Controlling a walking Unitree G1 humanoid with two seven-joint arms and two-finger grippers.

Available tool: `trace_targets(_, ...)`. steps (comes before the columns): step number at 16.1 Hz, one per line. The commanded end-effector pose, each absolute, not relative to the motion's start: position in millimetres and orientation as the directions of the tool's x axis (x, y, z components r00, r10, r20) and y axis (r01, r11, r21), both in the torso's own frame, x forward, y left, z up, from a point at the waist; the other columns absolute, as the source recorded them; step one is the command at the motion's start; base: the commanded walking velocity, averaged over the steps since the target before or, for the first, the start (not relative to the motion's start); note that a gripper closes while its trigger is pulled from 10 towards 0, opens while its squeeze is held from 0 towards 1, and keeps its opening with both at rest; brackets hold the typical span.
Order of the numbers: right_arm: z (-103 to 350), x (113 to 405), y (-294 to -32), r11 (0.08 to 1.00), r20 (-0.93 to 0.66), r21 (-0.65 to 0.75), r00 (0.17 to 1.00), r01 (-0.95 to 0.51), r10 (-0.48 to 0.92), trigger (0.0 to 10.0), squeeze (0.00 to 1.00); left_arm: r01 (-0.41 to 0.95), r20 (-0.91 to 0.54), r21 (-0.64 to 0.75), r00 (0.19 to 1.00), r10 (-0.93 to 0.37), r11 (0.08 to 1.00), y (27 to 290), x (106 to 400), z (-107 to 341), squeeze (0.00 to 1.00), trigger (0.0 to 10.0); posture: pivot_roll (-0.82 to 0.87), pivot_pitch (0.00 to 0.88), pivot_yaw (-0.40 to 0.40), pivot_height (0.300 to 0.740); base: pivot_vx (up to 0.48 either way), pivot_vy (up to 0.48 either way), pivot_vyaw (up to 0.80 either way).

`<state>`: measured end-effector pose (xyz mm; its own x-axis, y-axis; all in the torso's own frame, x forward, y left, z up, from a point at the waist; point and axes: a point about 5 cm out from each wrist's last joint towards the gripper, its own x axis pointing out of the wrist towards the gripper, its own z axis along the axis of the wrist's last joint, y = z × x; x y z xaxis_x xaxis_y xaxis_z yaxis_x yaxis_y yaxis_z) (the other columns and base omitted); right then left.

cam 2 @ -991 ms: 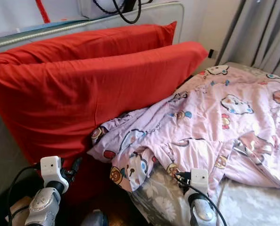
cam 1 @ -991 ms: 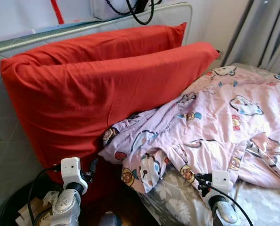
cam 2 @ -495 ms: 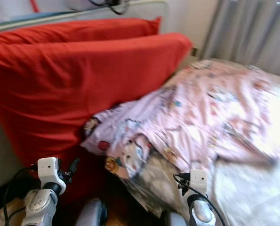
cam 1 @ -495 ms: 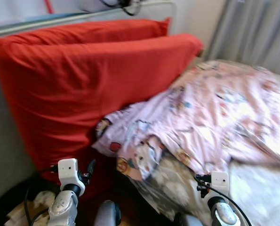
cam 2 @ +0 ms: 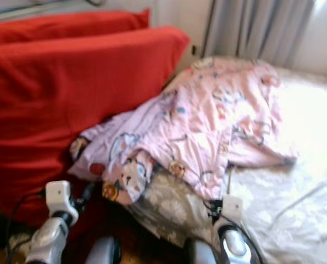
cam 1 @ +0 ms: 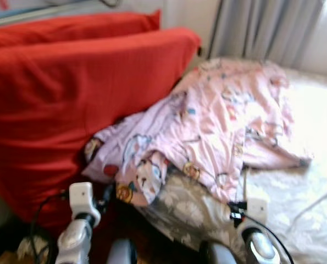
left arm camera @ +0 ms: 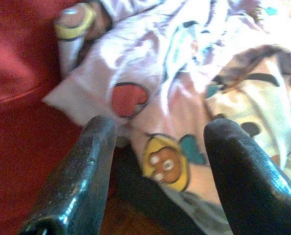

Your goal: Clean up the room

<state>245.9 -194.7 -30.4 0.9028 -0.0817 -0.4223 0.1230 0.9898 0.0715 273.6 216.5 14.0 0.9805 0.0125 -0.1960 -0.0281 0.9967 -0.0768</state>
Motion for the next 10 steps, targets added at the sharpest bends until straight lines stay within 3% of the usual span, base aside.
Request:
trace_targets(1,-26.8,250.3,-192.4,0.990,-0.403,0.078,0.912,0.119,-0.078,10.0,0.00,-0.031,-0.194,-0.071,0.981,0.016,0.997,219.7,273.5,15.2,0.00,10.0,0.08,0.000,-0.022,0.592,0.000,0.000,0.00)
trace_targets(5,-25.8,252.1,-188.6,0.992,-0.398,0.089,0.916,0.094,-0.051,10.0,0.00,-0.026,-0.190,-0.067,0.982,0.013,0.997,220.6,274.0,16.2,0.00,10.0,0.08,0.000,-0.017,0.592,0.000,0.000,0.00)
trace_targets(10,-23.9,254.0,-190.9,0.996,-0.394,0.066,0.919,0.066,-0.035,10.0,0.00,-0.017,-0.166,-0.055,0.986,0.007,0.998,220.0,279.1,23.5,0.00,10.0,0.10,0.000,-0.012,0.592,0.263,0.000,0.00)
